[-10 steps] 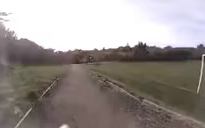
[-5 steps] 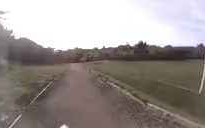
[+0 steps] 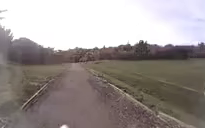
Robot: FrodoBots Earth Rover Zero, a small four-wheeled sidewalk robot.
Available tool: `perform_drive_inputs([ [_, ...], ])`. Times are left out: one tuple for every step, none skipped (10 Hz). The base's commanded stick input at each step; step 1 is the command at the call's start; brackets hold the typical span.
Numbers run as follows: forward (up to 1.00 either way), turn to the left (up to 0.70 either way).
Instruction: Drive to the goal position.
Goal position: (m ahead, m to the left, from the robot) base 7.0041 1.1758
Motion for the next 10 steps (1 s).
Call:
perform_drive_inputs([
  [0.7, 0.35],
  [0.7, 0.35],
  [0.7, 0.31],
  [0.7, 0.26],
  [0.7, 0.2],
  [0.7, 0.06],
  [0.7, 0.01],
  [0.7, 0.0],
  [0.7, 0.0],
  [0.7, 0.0],
])
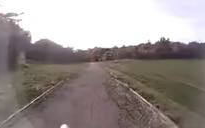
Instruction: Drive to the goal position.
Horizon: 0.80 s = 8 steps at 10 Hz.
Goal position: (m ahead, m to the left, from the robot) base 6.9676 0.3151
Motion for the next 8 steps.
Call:
perform_drive_inputs([
  [0.7, 0.0],
  [0.7, 0.0],
  [0.7, 0.0],
  [0.7, 0.0],
  [0.7, 0.0],
  [0.7, 0.0],
  [0.7, 0.0],
  [0.7, 0.0],
])
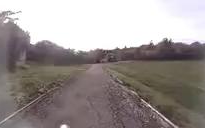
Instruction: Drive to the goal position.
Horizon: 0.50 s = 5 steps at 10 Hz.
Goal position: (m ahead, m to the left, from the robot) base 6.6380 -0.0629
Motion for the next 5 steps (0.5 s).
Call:
perform_drive_inputs([
  [0.7, 0.0],
  [0.7, 0.0],
  [0.7, 0.0],
  [0.7, 0.0],
  [0.7, 0.0],
])
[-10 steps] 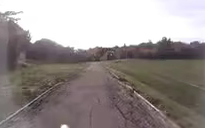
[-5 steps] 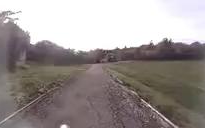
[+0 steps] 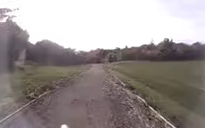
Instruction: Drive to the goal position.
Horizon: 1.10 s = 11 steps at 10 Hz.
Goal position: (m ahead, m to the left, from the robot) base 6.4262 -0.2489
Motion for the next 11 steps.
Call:
perform_drive_inputs([
  [0.7, 0.0],
  [0.7, 0.0],
  [0.7, 0.0],
  [0.7, 0.05],
  [0.7, 0.18],
  [0.7, 0.34],
  [0.7, 0.35],
  [0.7, 0.19],
  [0.7, 0.09],
  [0.7, 0.03],
  [0.7, 0.0],
])
